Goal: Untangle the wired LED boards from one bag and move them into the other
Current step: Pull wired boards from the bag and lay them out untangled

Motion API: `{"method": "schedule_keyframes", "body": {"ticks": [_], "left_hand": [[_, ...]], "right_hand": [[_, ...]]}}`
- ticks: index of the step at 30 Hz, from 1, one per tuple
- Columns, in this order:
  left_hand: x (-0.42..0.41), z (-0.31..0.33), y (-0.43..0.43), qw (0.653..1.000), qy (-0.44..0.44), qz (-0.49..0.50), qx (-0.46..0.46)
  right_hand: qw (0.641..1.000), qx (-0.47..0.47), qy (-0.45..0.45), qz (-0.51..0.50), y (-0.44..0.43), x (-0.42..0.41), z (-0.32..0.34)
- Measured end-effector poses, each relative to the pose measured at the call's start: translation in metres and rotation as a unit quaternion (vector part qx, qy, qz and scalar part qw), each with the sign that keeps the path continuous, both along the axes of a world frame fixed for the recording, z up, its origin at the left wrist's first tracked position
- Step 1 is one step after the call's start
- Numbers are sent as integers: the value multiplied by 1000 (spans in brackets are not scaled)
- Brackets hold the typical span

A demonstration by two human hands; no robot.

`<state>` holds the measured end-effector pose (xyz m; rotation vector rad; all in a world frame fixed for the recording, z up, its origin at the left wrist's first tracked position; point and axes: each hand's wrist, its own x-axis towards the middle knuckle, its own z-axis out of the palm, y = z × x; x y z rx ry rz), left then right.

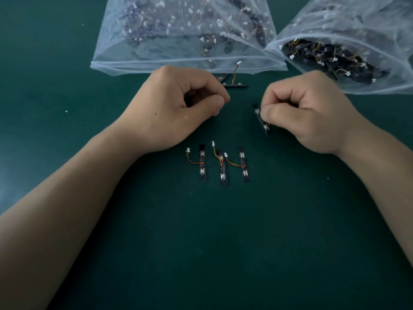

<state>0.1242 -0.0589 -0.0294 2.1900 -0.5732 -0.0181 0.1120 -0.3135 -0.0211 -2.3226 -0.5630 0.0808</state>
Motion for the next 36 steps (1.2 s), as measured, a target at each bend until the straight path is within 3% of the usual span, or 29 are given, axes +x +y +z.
{"method": "schedule_keyframes", "body": {"ticks": [5, 12, 17, 36], "left_hand": [[0, 0, -1, 994, -73, 64, -40], [1, 0, -3, 993, -79, 84, -11], [2, 0, -3, 994, -74, 85, 4], [0, -1, -3, 993, -83, 80, 3]], "right_hand": [[996, -48, -29, 71, -7, -12, 0], [982, -57, -50, 174, -3, -19, -2], [981, -93, -62, 160, -8, -16, 2], [987, -88, -42, 127, -17, -15, 4]]}}
